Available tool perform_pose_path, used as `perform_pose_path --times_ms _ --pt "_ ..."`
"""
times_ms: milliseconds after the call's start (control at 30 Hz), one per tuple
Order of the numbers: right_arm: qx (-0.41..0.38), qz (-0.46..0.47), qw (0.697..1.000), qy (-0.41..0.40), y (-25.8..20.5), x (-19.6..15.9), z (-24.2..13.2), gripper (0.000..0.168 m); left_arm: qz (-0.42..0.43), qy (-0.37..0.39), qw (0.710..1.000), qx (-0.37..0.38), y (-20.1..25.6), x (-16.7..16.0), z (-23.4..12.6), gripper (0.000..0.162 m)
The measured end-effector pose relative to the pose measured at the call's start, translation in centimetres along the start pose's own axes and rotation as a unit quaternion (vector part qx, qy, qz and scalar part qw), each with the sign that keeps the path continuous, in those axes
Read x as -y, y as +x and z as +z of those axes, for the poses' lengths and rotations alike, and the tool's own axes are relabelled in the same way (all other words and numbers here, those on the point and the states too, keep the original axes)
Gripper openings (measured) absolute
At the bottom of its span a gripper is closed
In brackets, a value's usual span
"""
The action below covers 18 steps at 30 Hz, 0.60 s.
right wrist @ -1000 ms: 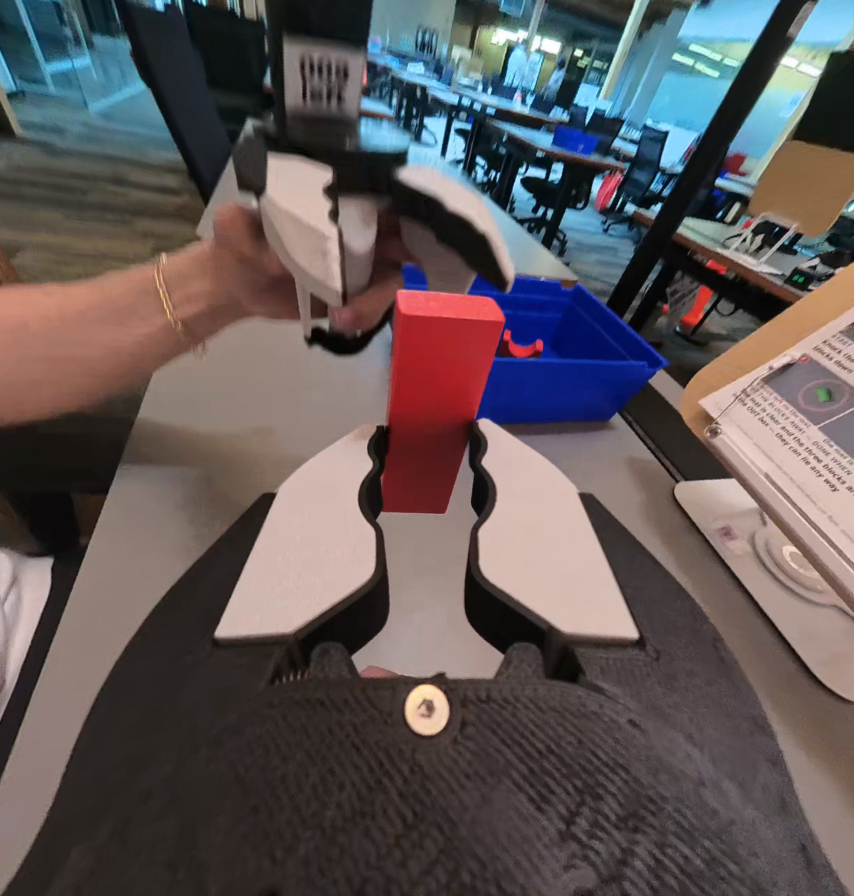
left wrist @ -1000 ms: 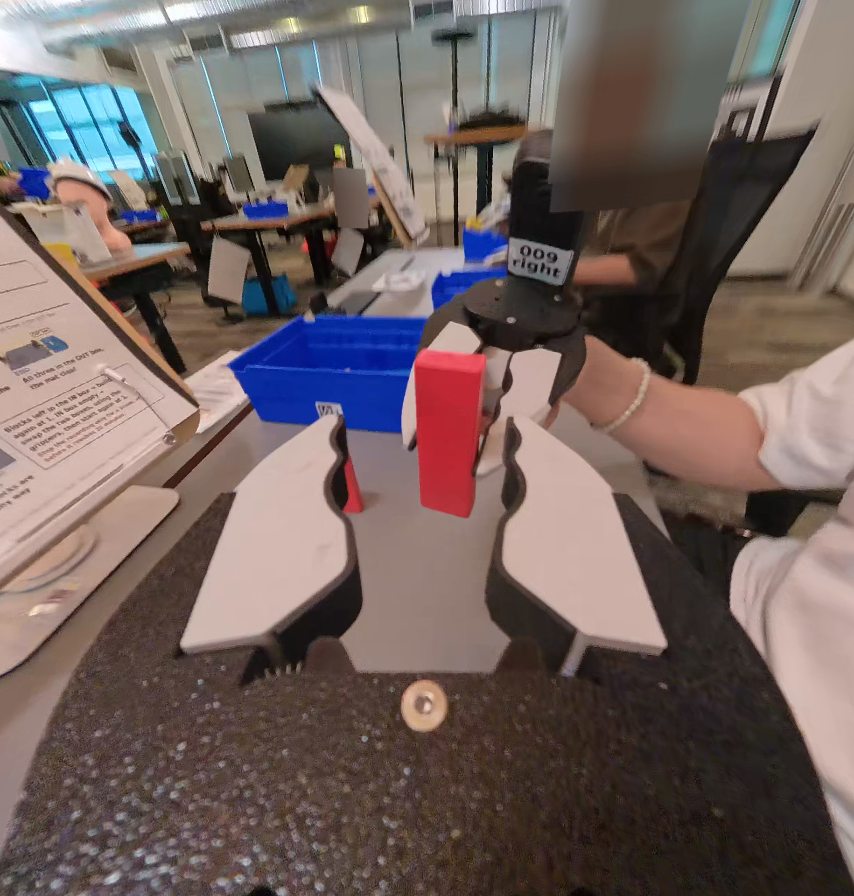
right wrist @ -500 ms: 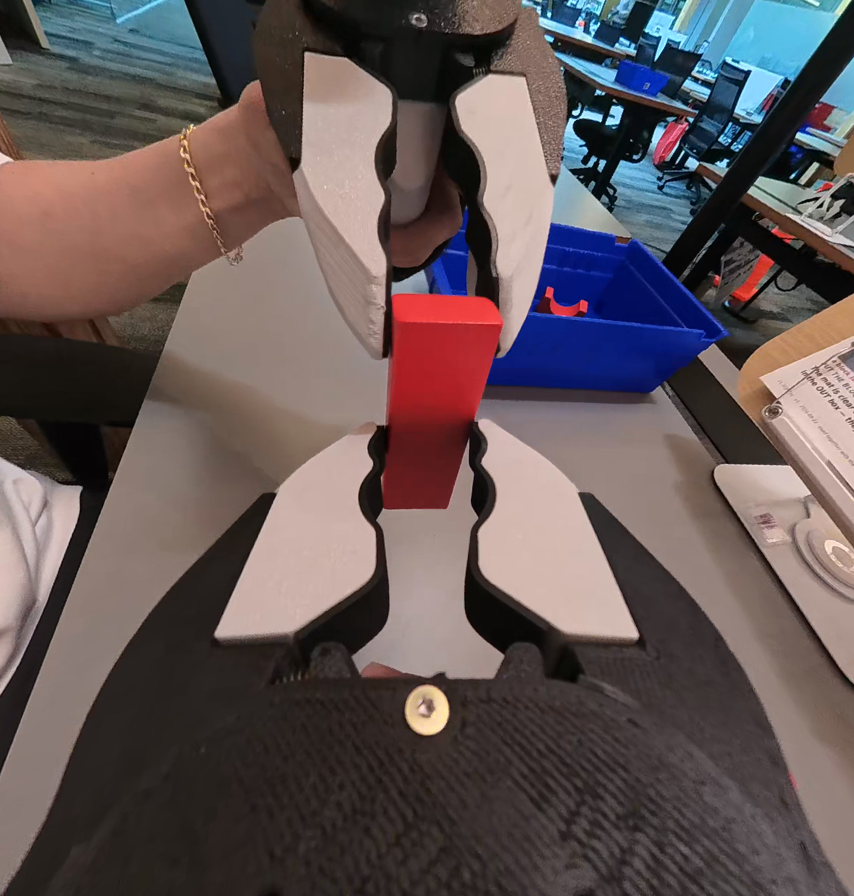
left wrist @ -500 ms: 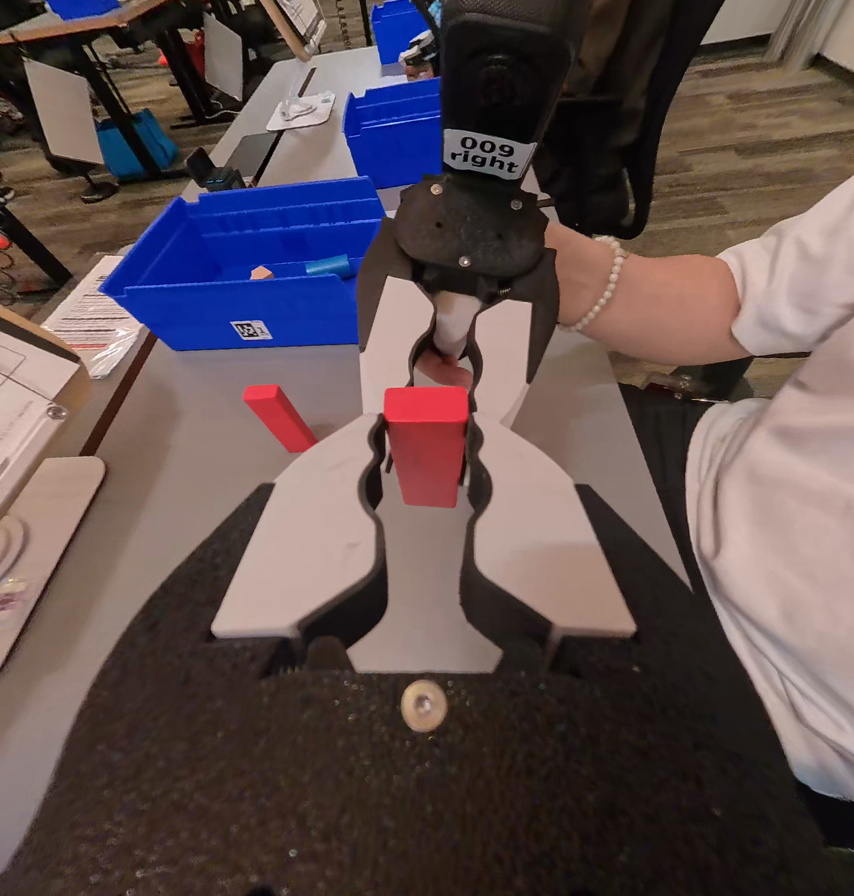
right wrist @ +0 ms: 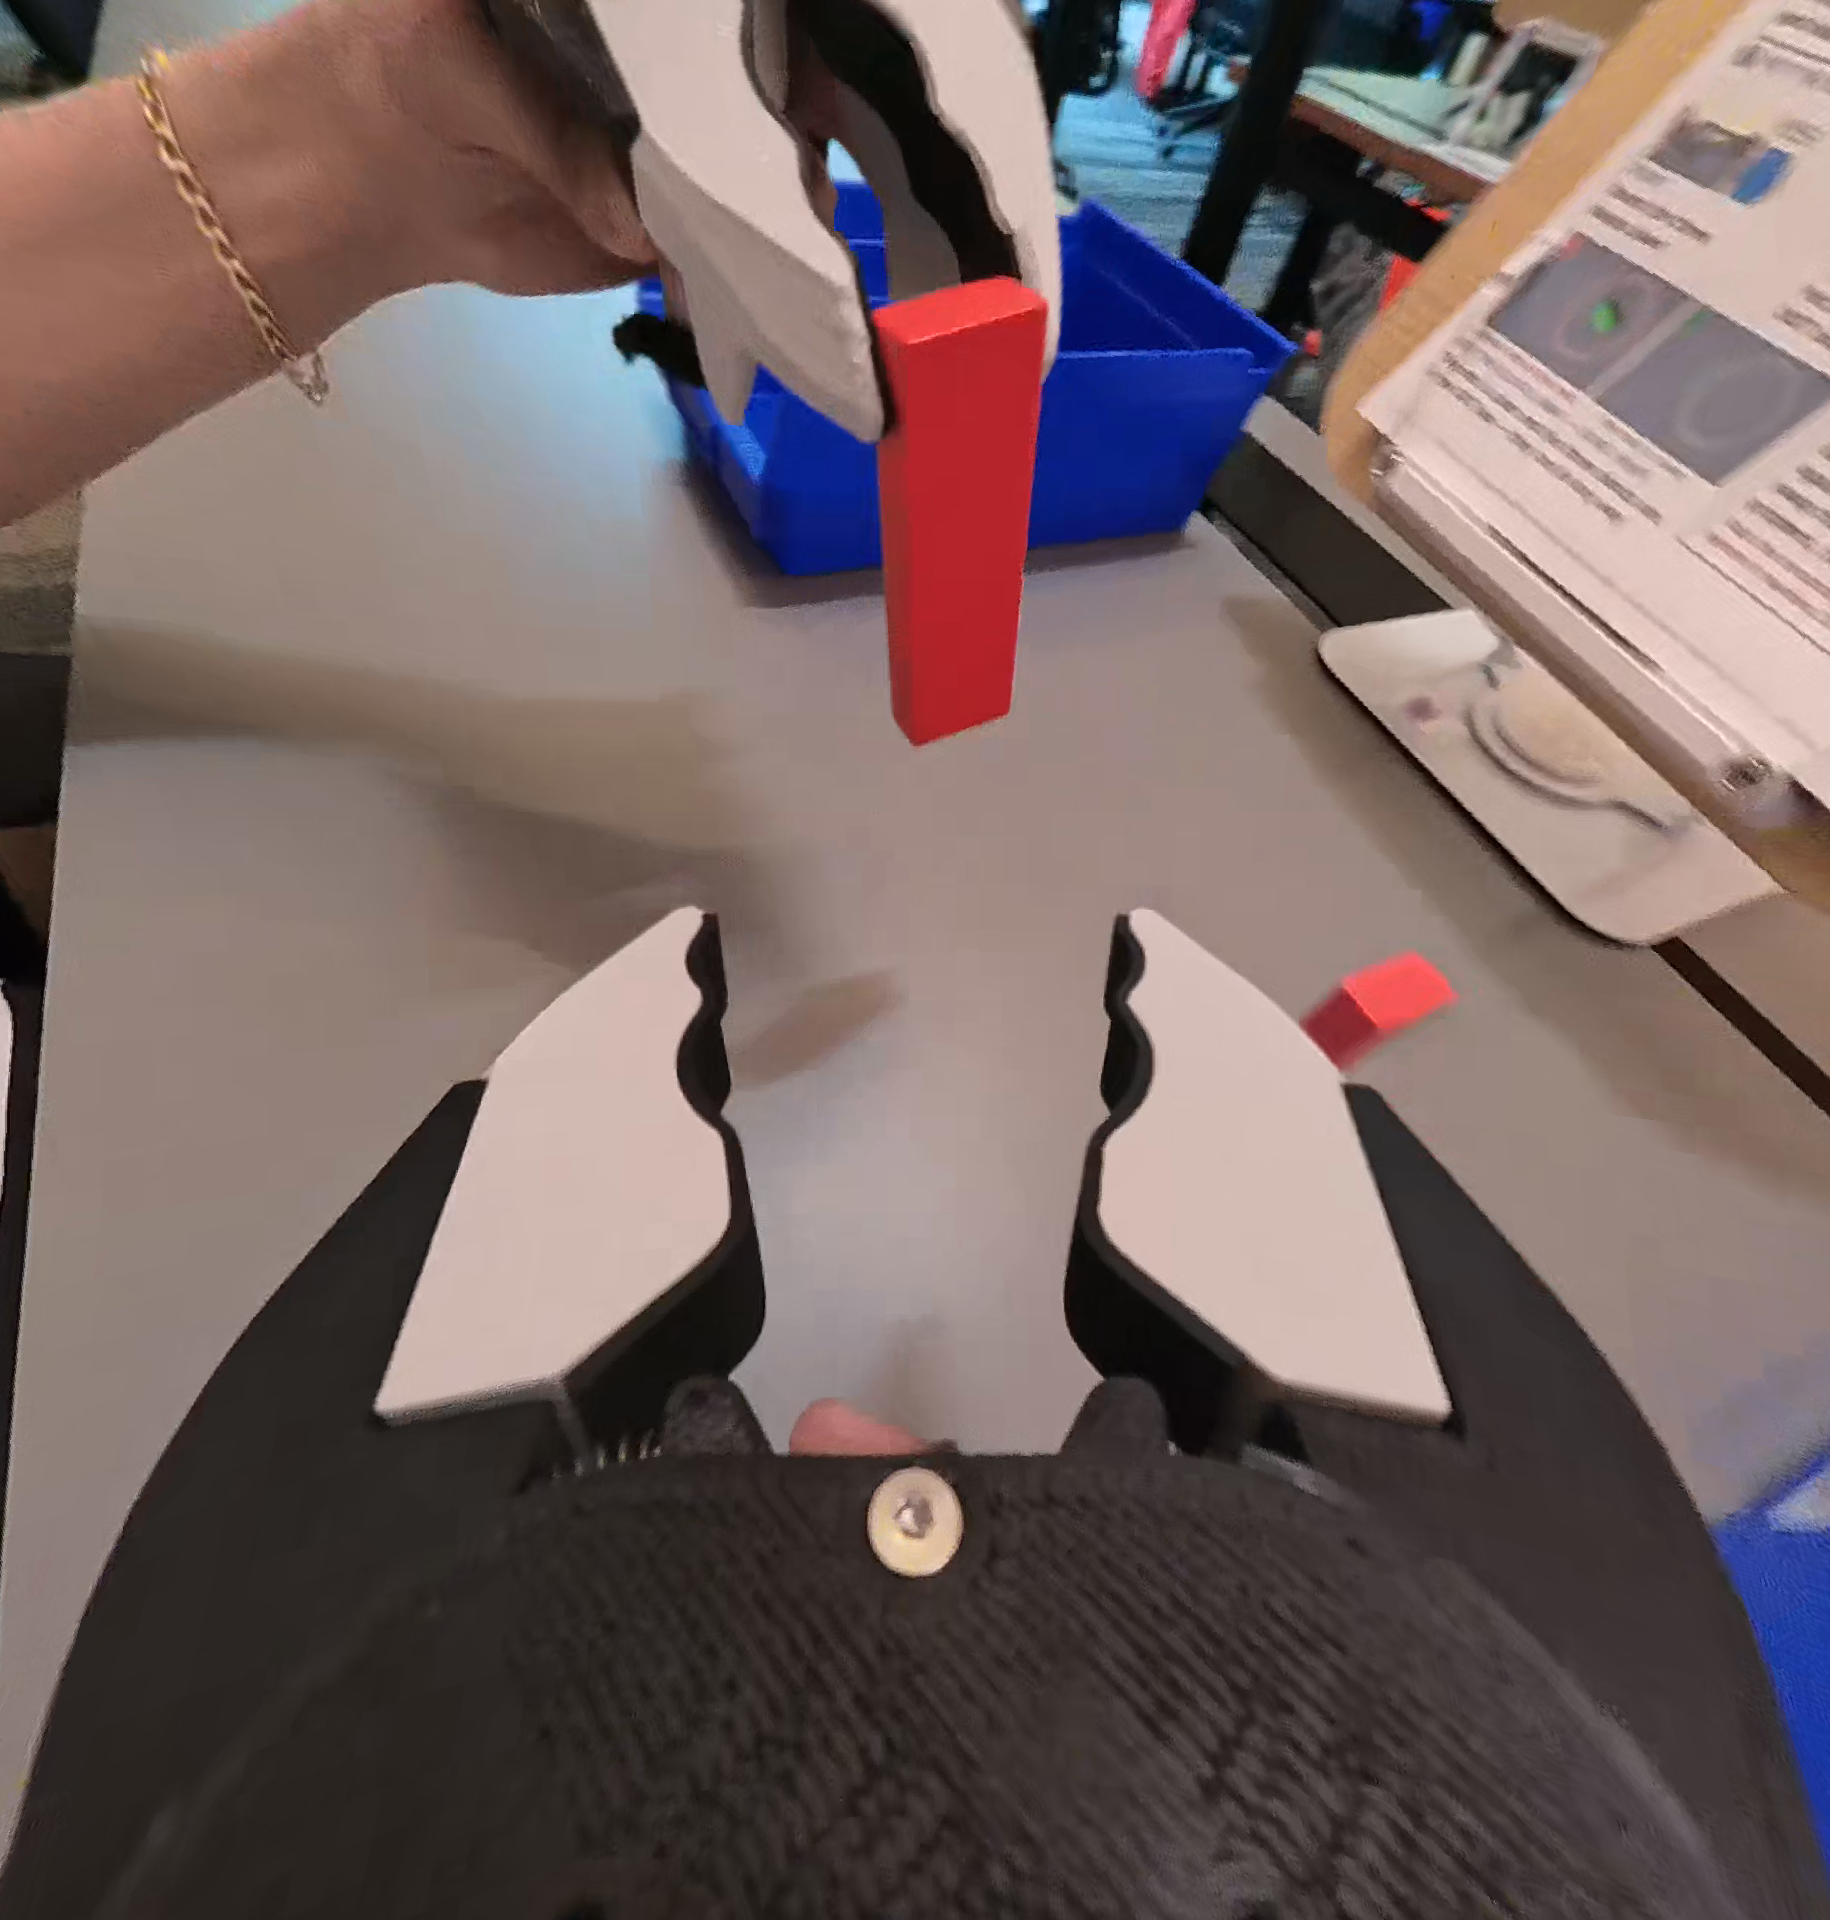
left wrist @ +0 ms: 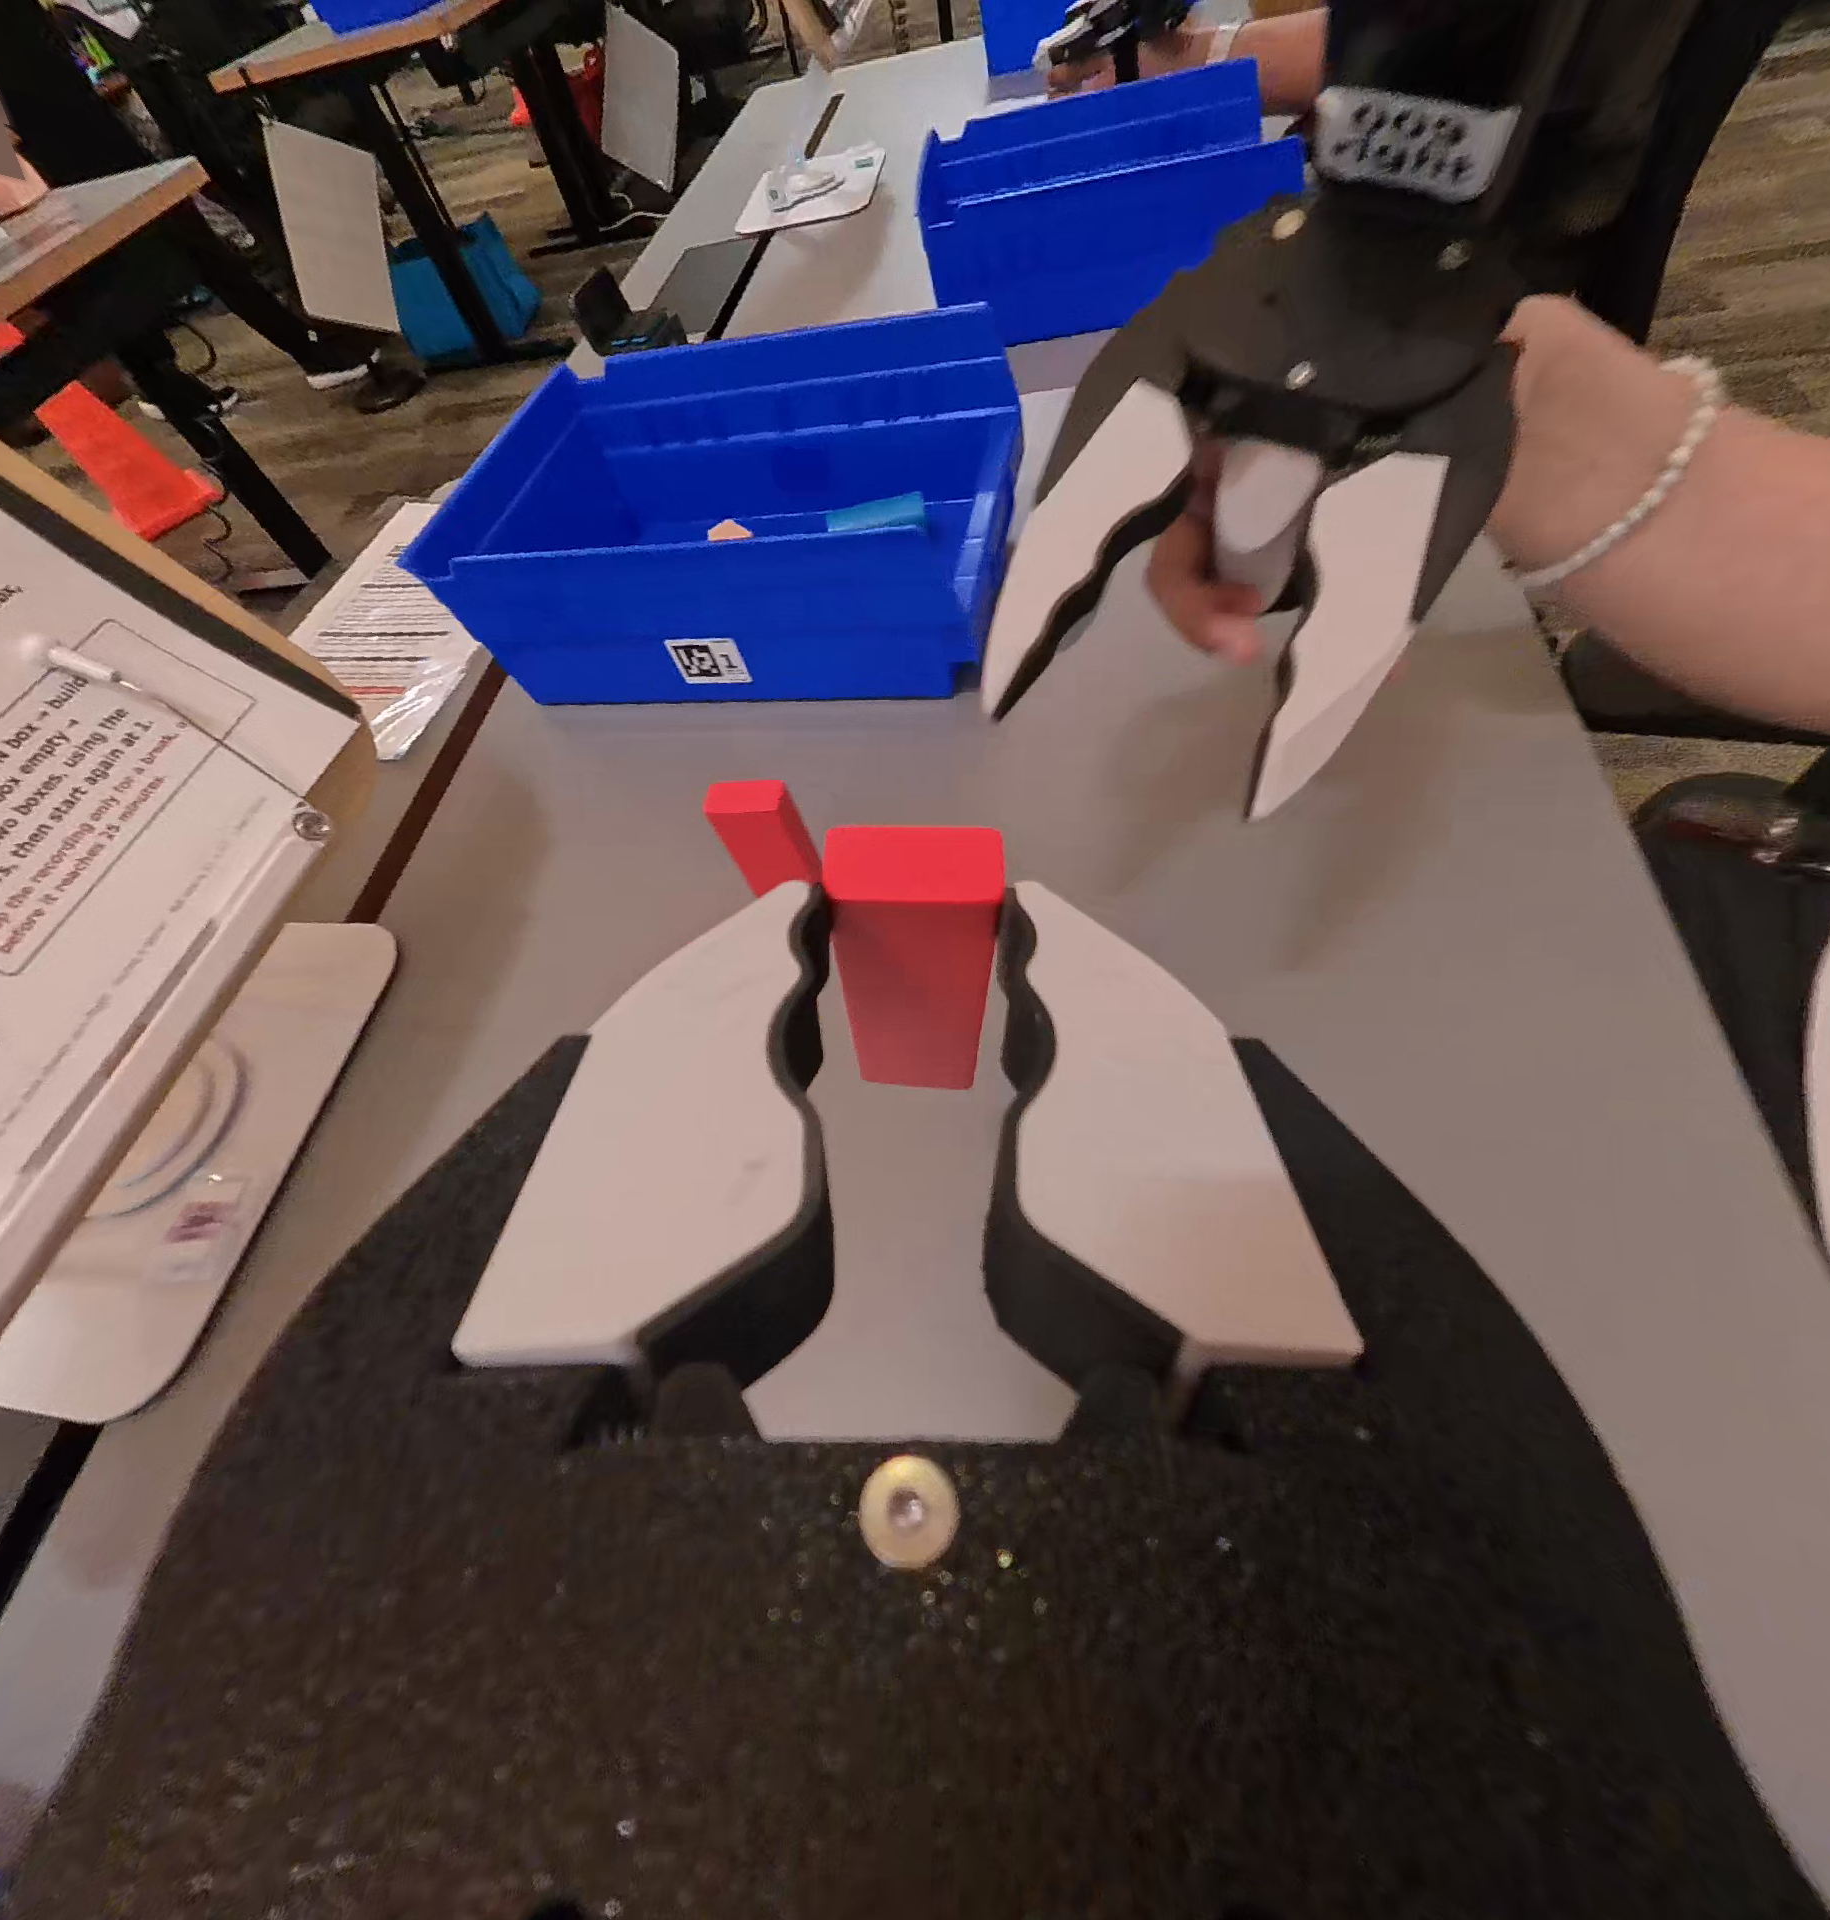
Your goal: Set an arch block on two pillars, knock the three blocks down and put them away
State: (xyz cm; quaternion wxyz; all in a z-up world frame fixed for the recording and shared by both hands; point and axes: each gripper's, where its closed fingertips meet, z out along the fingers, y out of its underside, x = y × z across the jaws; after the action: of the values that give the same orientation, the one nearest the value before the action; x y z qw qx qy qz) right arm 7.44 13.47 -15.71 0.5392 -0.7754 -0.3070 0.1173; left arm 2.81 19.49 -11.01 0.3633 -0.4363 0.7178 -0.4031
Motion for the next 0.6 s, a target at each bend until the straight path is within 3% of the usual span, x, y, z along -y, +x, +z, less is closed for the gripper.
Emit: perform_pose_path --times_ms 33,267,600 --pt "-0.013 0.011 1.0 0.006 0.5 -0.4 -0.9 0.071 0.005 0.002 1.0 0.001 -0.7 -0.3 0.5 0.031" --pt "-0.048 0.057 0.995 0.065 2.6 -0.8 -4.8 0.071 -0.022 0.012 1.0 -0.012 -4.9 -3.3 5.2 0.031" --pt "-0.048 0.063 0.994 0.072 3.3 -1.3 -5.8 0.07 -0.057 -0.012 0.998 -0.023 -6.8 -6.0 9.6 0.031"
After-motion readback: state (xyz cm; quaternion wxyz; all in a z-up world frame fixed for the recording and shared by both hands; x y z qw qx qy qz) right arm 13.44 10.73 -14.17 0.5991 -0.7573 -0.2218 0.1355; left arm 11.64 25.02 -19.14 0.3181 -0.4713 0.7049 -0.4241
